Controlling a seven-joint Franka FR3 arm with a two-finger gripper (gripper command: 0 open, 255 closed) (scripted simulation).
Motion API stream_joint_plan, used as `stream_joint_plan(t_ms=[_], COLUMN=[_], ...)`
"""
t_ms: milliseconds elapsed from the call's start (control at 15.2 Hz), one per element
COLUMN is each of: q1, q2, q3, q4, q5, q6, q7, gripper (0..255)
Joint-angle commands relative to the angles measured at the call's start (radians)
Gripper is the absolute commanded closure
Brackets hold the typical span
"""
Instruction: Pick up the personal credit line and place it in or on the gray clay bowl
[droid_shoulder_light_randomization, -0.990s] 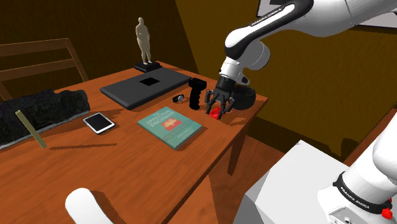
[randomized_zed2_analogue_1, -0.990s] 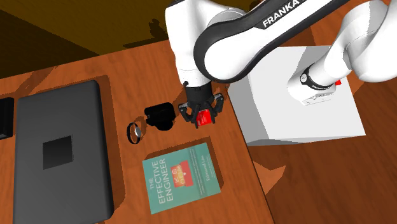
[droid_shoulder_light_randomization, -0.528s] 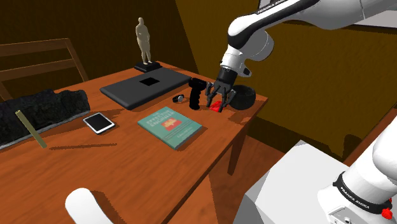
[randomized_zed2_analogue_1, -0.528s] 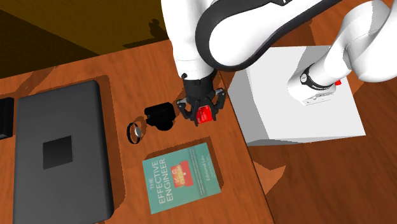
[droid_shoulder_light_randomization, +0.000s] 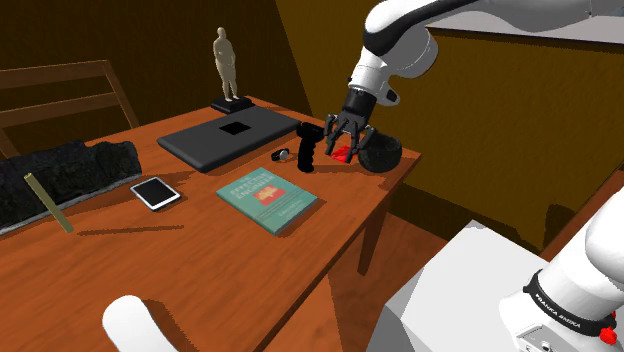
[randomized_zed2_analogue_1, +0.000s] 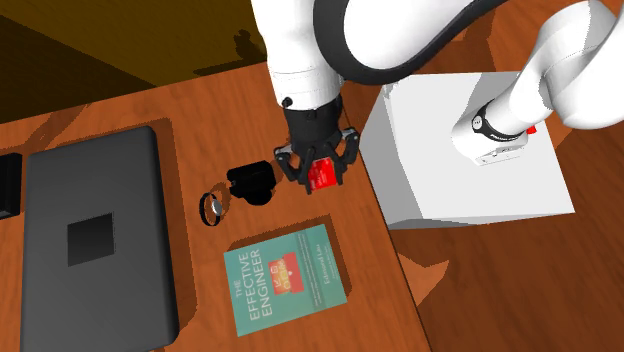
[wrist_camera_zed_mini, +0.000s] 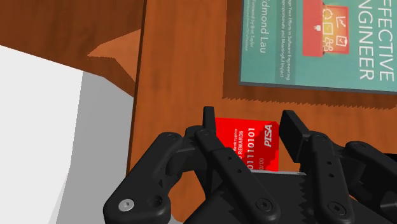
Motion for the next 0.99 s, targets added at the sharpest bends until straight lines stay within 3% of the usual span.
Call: stream_joint_plan(t_ms=[0,594,924], q1=[-0.002,-0.008,-0.071], q2=[-0.008,-0.04,-0.049], q3=[-0.002,-0.008,-0.073], q4=[0.017,0.089,0.1], q5=[-0.005,-0.018,-0.045], q6=[-0.023,-0.115,-0.197], q7=[0.012,0.062,-0.028], gripper=[255,255,255])
